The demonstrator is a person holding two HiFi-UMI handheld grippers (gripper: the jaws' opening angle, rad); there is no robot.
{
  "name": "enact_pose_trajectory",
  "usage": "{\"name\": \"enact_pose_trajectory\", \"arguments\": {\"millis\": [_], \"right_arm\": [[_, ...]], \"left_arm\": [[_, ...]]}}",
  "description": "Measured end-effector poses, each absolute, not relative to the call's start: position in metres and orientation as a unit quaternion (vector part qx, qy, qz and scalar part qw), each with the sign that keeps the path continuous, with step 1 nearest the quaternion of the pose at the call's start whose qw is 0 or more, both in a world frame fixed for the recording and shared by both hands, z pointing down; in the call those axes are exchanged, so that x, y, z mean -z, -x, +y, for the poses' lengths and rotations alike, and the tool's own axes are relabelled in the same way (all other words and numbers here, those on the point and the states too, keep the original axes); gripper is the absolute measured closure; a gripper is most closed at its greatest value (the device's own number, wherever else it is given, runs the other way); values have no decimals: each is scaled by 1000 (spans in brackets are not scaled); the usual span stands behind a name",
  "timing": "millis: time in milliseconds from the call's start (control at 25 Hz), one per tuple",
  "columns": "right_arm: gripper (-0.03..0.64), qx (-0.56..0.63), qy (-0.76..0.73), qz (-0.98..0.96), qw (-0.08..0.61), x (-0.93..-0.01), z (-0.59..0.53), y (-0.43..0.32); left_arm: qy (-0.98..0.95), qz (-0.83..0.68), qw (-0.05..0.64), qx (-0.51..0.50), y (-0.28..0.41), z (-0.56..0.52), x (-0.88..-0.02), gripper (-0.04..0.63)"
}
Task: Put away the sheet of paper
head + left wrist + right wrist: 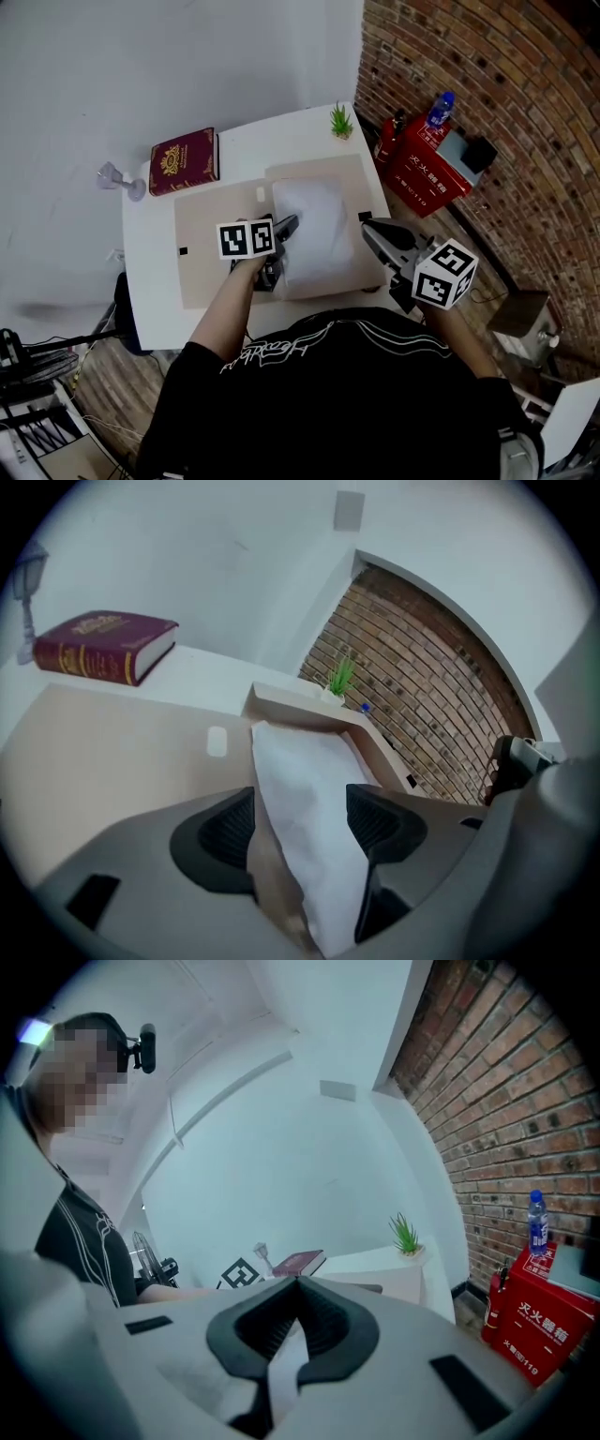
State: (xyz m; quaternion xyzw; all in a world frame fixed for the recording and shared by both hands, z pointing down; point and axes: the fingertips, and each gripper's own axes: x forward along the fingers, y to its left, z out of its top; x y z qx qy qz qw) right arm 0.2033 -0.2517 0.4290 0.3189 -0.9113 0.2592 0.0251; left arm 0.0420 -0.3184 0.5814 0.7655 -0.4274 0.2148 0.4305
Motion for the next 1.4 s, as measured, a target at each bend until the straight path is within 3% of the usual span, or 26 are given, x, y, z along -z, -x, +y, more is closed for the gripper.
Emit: {"name": "enact_pose_trajectory", "arguments": {"millis": [360,440,640,720,960,1400], "right_arm": [[615,-244,-316,-916,33,-407,-214,-164],[615,-244,-315,-917,30,-402,-204,-154],[615,-235,-305,-922,39,-393,-175,-130],[615,-222,-311,-924,31,-388,-165,-127],[615,-210,-328,-921,12,-378,-134,-113],[615,-176,-310,-934,7,-364,-92,-78]], "left_arm": [[-829,-374,390,-146,-31,-260,-497,298],[-845,-362,375,-124,-31,-244,-472,337],[-874,-333,349,-59,-21,-202,-425,510],[-882,-323,342,-26,-18,-186,-410,534],[-919,-288,270,-1,-10,-136,-372,554],[-927,-280,250,18,12,-93,-351,555]]}}
